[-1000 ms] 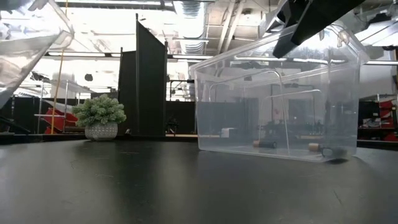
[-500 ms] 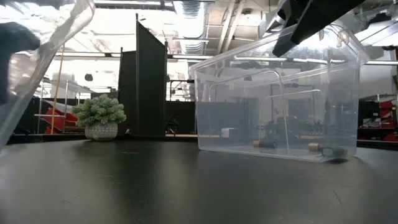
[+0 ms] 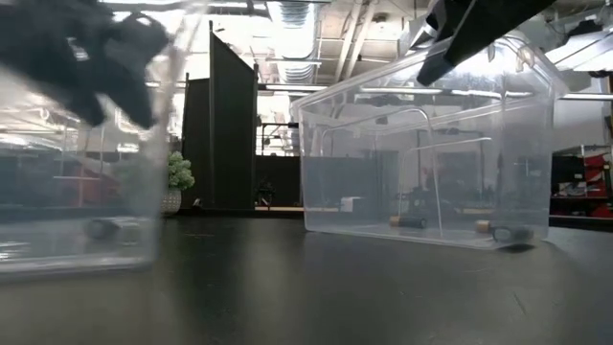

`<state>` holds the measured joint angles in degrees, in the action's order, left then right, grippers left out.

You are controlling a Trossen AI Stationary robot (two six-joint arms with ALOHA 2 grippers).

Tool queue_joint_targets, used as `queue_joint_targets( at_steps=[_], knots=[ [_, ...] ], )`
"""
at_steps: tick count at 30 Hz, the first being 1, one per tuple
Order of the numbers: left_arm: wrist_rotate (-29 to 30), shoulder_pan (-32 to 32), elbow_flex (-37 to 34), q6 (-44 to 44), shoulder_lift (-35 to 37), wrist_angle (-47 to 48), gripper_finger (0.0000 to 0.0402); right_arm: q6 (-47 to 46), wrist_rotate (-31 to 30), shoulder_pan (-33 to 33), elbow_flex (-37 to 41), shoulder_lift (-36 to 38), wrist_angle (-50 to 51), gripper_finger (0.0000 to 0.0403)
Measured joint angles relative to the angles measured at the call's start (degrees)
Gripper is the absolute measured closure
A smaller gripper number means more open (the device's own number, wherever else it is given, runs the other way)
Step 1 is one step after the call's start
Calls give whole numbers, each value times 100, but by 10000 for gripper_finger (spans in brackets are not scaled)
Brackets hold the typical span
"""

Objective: Sort batteries
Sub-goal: Move the transparent bins to the center

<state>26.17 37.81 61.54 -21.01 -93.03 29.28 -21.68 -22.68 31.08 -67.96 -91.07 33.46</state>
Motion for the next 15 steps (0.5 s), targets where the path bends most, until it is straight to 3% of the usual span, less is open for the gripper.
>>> queue_joint_targets(
  at_steps=[8,15],
  knots=[
    [-236,-500,2,1491,9,-688,203,-270,-1,-82,1,0,-573,159],
    [-552,-791,11,1752,9,-1222,201,-243,1,-75,1,0,-746,158]
  ],
)
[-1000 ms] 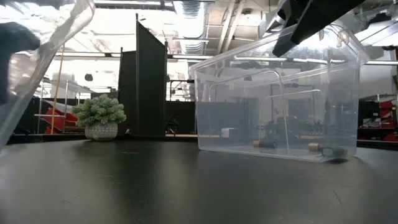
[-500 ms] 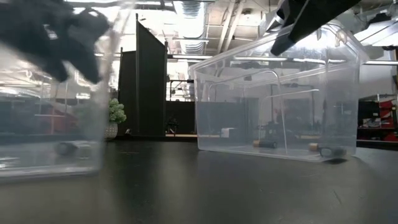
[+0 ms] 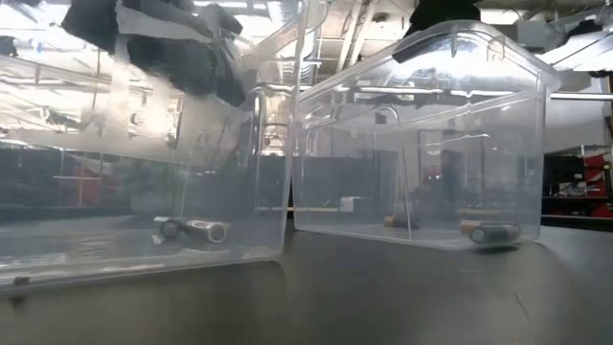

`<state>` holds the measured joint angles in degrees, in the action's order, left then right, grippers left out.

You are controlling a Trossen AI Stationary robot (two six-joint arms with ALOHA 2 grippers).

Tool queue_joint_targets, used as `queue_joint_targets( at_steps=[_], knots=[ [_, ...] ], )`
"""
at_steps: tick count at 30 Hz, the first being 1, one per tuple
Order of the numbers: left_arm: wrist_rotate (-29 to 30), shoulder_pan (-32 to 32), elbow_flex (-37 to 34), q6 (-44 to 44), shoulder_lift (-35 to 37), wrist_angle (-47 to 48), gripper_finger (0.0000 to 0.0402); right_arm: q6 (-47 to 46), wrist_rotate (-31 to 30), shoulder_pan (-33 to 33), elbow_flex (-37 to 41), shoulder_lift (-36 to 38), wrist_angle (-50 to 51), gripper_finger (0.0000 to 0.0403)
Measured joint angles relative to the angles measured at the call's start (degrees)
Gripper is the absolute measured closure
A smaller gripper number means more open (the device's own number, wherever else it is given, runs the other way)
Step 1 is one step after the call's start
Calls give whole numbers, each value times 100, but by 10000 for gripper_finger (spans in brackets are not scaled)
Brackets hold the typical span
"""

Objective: Sort batteries
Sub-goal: Move the transparent bins to the center

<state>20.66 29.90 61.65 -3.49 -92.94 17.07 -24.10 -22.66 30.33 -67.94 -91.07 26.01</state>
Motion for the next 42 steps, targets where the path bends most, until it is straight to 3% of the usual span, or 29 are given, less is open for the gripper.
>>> queue_joint_targets(
  at_steps=[9,15,20,25,34,42],
  knots=[
    [2,143,403,-79,2,394,190,477,-128,3,0,0,-2,158],
    [615,312,909,-35,8,968,192,776,-314,-11,0,0,21,158],
    [1357,563,1346,-424,8,1714,193,946,-316,-11,0,1,68,158],
    [1692,884,1757,-769,8,2000,193,960,-313,8,0,0,82,158],
    [1704,1949,2502,-2633,11,3498,194,919,-312,157,0,0,253,158],
    [921,3014,2576,-4568,11,3992,194,919,-310,151,0,0,281,158]
  ],
)
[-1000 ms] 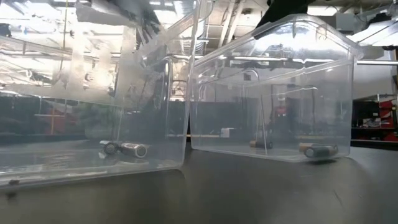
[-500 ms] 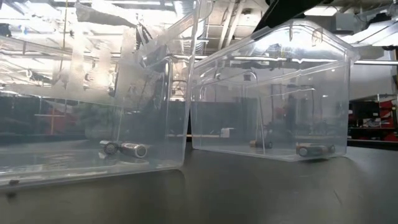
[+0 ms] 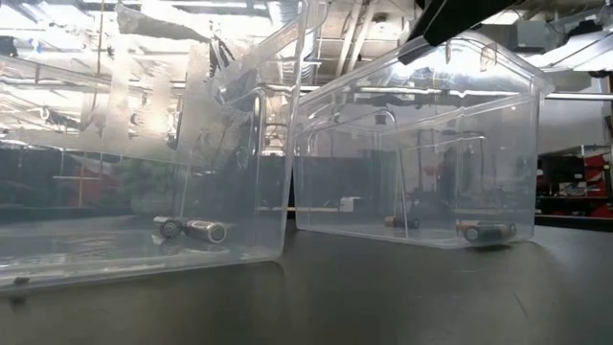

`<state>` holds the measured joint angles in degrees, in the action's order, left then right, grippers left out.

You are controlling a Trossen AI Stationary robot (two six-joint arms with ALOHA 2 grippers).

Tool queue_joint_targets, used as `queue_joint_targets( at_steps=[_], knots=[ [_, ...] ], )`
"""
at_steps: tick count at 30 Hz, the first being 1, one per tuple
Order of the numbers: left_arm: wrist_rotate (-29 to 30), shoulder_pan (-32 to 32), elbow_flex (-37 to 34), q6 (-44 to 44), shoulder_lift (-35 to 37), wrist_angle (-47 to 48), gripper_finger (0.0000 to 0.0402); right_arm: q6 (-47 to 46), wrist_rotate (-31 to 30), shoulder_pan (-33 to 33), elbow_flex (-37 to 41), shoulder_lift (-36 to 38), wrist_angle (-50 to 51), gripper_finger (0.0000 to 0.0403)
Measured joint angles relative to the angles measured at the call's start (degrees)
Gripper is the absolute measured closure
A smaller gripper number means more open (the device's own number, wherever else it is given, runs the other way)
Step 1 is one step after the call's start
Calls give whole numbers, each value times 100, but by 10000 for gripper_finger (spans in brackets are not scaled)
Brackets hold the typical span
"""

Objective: Sort batteries
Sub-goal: Move the transparent bins to the center

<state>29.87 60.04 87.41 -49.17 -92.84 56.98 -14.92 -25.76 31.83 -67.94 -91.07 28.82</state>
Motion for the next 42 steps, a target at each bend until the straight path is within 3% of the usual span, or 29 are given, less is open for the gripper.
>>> queue_joint_targets(
  at_steps=[9,17,34,42],
  knots=[
    [-257,248,-1123,-2024,-4,354,194,24,7,-173,0,0,-118,158],
    [-262,-99,-2037,-2520,-4,977,194,39,7,-395,0,0,-107,158],
    [287,-1942,-2624,-30,-4,608,194,-629,180,-446,0,0,-479,158],
    [607,-2585,-2624,567,-4,593,194,-669,184,-320,0,0,-541,158]
  ],
)
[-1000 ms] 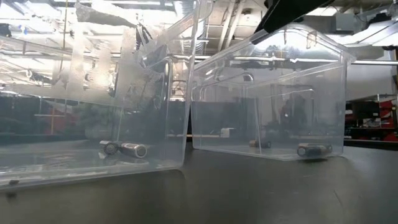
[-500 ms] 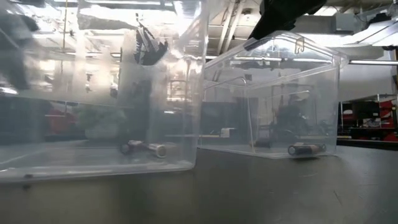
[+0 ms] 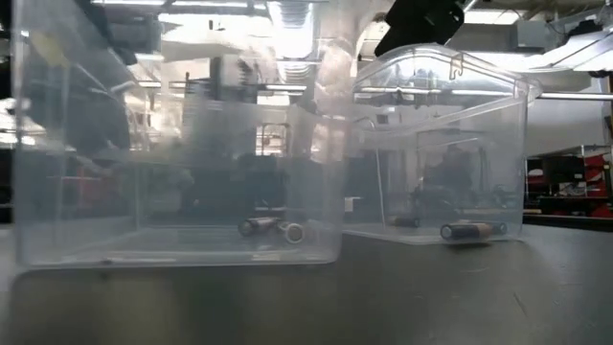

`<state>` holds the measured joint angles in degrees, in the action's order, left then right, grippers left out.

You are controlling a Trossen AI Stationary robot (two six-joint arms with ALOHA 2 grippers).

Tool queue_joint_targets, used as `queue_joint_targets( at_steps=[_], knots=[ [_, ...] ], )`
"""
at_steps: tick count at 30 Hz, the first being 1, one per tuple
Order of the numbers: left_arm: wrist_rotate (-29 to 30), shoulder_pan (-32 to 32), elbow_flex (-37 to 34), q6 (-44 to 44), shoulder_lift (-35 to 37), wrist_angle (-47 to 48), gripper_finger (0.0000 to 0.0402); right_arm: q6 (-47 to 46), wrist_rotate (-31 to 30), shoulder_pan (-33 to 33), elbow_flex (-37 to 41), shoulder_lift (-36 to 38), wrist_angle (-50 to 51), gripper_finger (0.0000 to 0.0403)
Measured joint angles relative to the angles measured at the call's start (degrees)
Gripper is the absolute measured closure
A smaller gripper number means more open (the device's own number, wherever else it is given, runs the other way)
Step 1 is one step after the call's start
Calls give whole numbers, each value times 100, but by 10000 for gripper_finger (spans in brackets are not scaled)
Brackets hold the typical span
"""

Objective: Sort batteries
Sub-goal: Move the transparent bins to the center

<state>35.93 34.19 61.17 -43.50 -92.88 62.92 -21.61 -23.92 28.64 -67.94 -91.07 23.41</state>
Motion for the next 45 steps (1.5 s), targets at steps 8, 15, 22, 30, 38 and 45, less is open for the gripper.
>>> queue_joint_targets(
  at_steps=[8,15,22,30,38,45],
  knots=[
    [39,-207,0,-25,0,-8,194,-217,106,97,0,-2,-40,158],
    [61,-207,0,-67,0,-7,194,-457,176,171,0,-2,-93,158],
    [274,-233,0,-244,0,80,194,-317,324,216,0,-2,-296,158],
    [275,14,17,-535,236,341,194,553,74,211,-135,-4,-264,158],
    [340,503,22,-1089,626,281,194,1361,-1044,295,-702,51,753,170],
    [340,900,22,-1268,616,-363,194,258,-1630,-125,-585,278,2832,280]
  ],
)
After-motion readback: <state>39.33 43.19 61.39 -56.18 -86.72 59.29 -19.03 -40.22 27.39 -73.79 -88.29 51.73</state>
